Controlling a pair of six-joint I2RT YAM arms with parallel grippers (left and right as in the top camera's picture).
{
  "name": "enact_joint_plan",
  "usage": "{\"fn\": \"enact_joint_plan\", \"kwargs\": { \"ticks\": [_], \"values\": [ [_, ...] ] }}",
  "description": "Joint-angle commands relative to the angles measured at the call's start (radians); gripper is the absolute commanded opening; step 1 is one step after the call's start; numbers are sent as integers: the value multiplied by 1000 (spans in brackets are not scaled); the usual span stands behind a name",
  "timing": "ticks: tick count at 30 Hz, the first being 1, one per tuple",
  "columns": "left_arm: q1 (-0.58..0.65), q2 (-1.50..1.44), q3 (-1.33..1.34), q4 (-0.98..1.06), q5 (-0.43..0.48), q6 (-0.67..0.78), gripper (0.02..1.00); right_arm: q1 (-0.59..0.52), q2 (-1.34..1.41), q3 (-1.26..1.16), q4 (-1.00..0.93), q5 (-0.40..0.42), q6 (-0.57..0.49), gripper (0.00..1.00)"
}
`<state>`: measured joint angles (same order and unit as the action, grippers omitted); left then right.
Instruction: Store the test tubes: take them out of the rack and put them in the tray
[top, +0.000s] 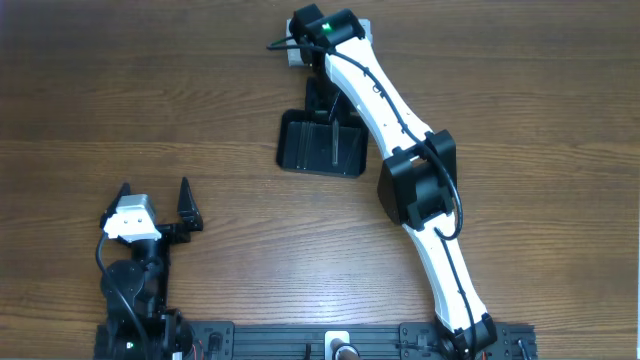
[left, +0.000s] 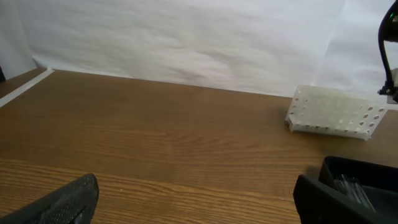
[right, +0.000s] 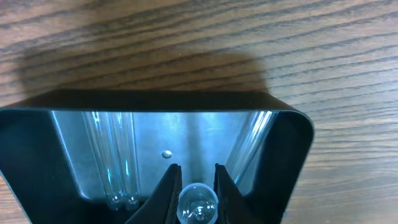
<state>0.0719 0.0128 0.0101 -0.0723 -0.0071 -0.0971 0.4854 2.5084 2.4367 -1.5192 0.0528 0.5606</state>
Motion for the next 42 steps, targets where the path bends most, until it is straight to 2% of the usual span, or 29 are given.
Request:
{"fn": "enact_joint_plan", "kwargs": {
  "ticks": [1, 21, 24, 28, 35, 38, 42],
  "values": [
    [4, -8, -4, -3, 10, 11, 998, -2, 11, -29, 19, -19, 38, 99],
    [4, -8, -4, -3, 10, 11, 1000, -11, 11, -143, 99, -19, 37, 117],
    [4, -8, -4, -3, 10, 11, 998, -13, 11, -143, 113, -19, 37, 191],
    [4, -8, -4, -3, 10, 11, 998, -18, 11, -143, 124, -18, 37, 242],
    [4, -8, -4, -3, 10, 11, 998, -19, 8, -142, 120, -20, 37, 272],
    [4, -8, -4, -3, 10, 11, 998, -21, -23, -128, 111, -53, 12, 290],
    [4, -8, -4, -3, 10, 11, 998, -32, -121, -119, 100, -83, -23, 378]
  ]
}}
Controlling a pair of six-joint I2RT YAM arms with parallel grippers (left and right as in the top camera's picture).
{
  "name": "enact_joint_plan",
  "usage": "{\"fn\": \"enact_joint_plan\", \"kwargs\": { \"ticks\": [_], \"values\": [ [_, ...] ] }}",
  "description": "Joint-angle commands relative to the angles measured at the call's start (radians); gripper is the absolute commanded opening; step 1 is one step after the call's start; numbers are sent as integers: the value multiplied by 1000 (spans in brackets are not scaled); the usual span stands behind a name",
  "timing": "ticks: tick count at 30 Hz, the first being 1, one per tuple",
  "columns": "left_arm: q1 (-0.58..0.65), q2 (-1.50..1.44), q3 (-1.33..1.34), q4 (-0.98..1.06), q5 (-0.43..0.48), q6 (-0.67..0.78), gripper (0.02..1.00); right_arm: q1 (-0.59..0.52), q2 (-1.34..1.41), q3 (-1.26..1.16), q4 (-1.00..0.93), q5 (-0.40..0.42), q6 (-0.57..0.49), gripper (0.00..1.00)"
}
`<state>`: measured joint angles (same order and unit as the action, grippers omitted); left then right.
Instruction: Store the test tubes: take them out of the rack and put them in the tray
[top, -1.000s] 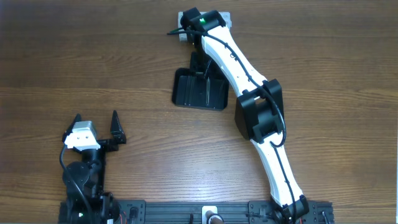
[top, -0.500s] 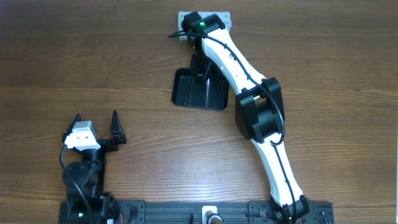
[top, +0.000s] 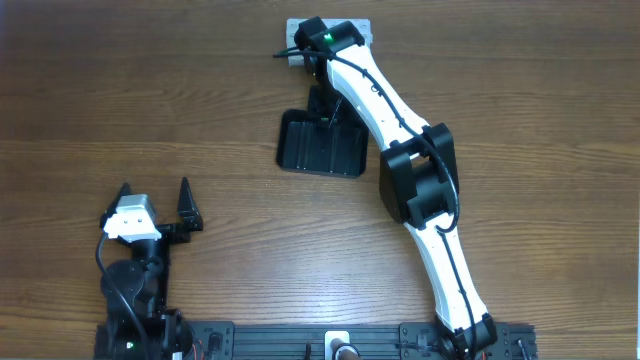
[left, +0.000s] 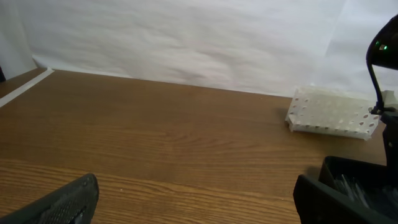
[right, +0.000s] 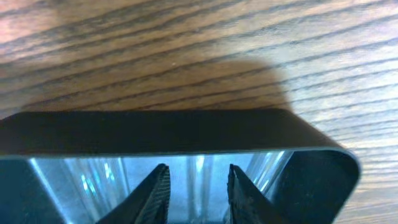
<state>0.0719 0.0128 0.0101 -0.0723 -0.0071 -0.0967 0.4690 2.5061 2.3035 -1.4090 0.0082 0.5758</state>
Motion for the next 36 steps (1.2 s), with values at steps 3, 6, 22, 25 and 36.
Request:
{"fn": "enact_joint_plan", "kwargs": {
  "ticks": [3, 6, 22, 25, 36],
  "values": [
    [4, -8, -4, -3, 10, 11, 998, -31, -223, 14, -22, -16, -104, 432],
    [4, -8, -4, -3, 10, 11, 998, -63, -344, 14, -38, 71, -231, 553],
    [4, -8, -4, -3, 10, 11, 996, -200, -802, -45, -280, 214, -363, 993],
    [4, -8, -4, -3, 10, 11, 998, -219, -921, -154, -274, 223, -364, 993],
    [4, -8, -4, -3, 10, 11, 998, -321, -1534, -1004, 259, 223, -412, 991]
  ]
}}
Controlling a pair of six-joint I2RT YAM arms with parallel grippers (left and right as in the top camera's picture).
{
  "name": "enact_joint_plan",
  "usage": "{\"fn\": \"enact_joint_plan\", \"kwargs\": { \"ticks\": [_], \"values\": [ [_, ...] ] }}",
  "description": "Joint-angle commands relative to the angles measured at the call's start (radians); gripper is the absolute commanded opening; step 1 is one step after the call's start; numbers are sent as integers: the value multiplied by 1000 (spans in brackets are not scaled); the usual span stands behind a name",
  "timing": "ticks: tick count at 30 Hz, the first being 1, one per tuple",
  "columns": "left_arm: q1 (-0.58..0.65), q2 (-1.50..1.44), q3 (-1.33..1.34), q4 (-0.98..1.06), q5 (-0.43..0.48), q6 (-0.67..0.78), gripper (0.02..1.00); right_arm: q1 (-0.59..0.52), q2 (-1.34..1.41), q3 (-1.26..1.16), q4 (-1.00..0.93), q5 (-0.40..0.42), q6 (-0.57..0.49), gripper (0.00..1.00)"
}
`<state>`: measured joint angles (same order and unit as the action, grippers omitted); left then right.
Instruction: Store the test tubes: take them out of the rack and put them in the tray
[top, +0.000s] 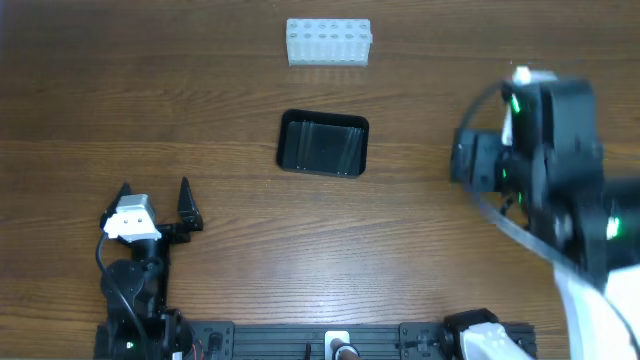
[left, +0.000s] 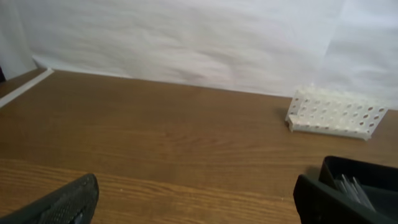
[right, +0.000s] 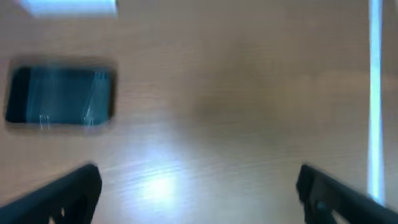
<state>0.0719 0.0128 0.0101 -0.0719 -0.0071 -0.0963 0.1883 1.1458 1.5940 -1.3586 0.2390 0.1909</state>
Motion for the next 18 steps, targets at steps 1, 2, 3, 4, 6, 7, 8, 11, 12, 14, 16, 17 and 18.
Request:
{"fn": "enact_joint_plan", "kwargs": {
  "ticks": [1, 2, 3, 4, 6, 7, 8, 11, 12, 14, 16, 17, 18],
  "values": [
    [4, -8, -4, -3, 10, 11, 998, -49, -223, -376, 298, -7, -37, 991],
    [4, -8, -4, -3, 10, 11, 998, -58, -269, -457, 397, -2, -49, 993],
    [4, -8, -4, -3, 10, 11, 998, -69, -317, -547, 520, 6, -70, 993],
    [4, -8, -4, -3, 10, 11, 996, -79, -355, -627, 637, 6, -86, 991],
    [4, -8, -4, -3, 10, 11, 996, -109, -420, -785, 868, 5, -99, 993],
    [4, -8, -4, -3, 10, 11, 998, -129, -459, -892, 1016, 5, -99, 993],
    [4, -8, -4, -3, 10, 10, 998, -137, -478, -952, 1102, 5, -99, 993],
    [4, -8, -5, -3, 10, 11, 998, -145, -518, -1115, 1366, 5, -99, 993],
    [4, -8, -4, -3, 10, 11, 998, -148, -524, -1153, 1431, 5, -99, 993],
    [4, -8, -4, -3, 10, 11, 998, -156, -530, -1231, 1564, 5, -99, 991],
    [4, -8, -4, -3, 10, 11, 998, -166, -531, -1309, 1690, 5, -99, 991],
    [4, -8, -4, -3, 10, 11, 996, -170, -531, -1340, 1735, 5, -99, 991],
    [4, -8, -4, -3, 10, 11, 996, -172, -531, -1366, 1771, 5, -99, 993]
  ]
}}
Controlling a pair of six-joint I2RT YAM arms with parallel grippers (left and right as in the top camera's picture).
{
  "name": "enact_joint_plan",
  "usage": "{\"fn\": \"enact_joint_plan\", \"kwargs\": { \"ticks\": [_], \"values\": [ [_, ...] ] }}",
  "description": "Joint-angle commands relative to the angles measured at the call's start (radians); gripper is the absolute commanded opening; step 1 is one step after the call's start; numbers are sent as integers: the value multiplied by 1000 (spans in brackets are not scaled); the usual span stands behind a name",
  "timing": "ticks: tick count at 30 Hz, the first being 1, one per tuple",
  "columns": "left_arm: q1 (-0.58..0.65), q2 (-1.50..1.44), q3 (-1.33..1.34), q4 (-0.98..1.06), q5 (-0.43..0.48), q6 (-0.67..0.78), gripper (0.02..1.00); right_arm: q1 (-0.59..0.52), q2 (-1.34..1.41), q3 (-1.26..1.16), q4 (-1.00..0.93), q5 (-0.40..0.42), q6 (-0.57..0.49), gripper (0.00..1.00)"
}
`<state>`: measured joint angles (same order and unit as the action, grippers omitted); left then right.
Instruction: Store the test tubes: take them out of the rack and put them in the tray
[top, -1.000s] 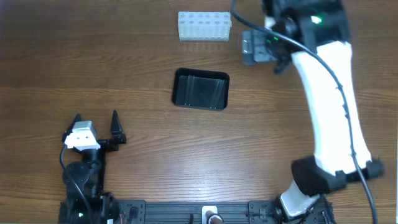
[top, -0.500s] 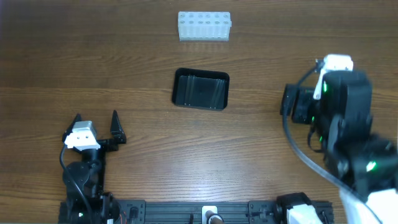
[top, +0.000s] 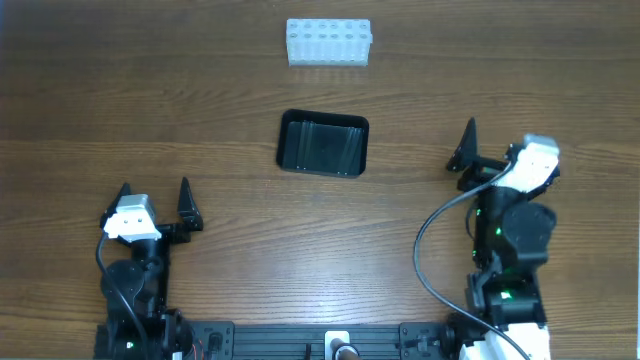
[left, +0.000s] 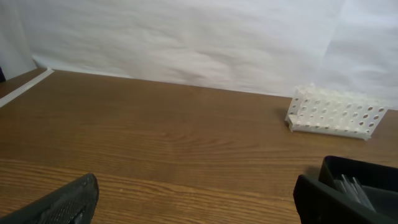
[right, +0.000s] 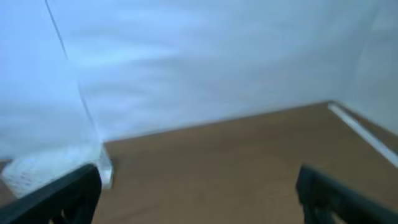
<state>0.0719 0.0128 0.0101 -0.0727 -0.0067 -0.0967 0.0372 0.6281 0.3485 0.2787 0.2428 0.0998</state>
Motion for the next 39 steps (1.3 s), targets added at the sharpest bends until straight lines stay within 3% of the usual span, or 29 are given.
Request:
{"fn": "enact_joint_plan", "kwargs": {
  "ticks": [1, 7, 11, 28, 39],
  "values": [
    [4, -8, -4, -3, 10, 11, 998, -24, -13, -153, 183, 2, -8, 991],
    [4, -8, -4, -3, 10, 11, 998, -25, -13, -292, 431, 2, -8, 991],
    [4, -8, -4, -3, 10, 11, 998, -25, -80, -345, 415, 3, -8, 991],
    [4, -8, -4, -3, 10, 11, 998, -25, -628, -343, -340, -2, -8, 993],
    [4, -8, -4, -3, 10, 11, 996, -23, -623, -343, -330, -2, -8, 991]
  ]
}}
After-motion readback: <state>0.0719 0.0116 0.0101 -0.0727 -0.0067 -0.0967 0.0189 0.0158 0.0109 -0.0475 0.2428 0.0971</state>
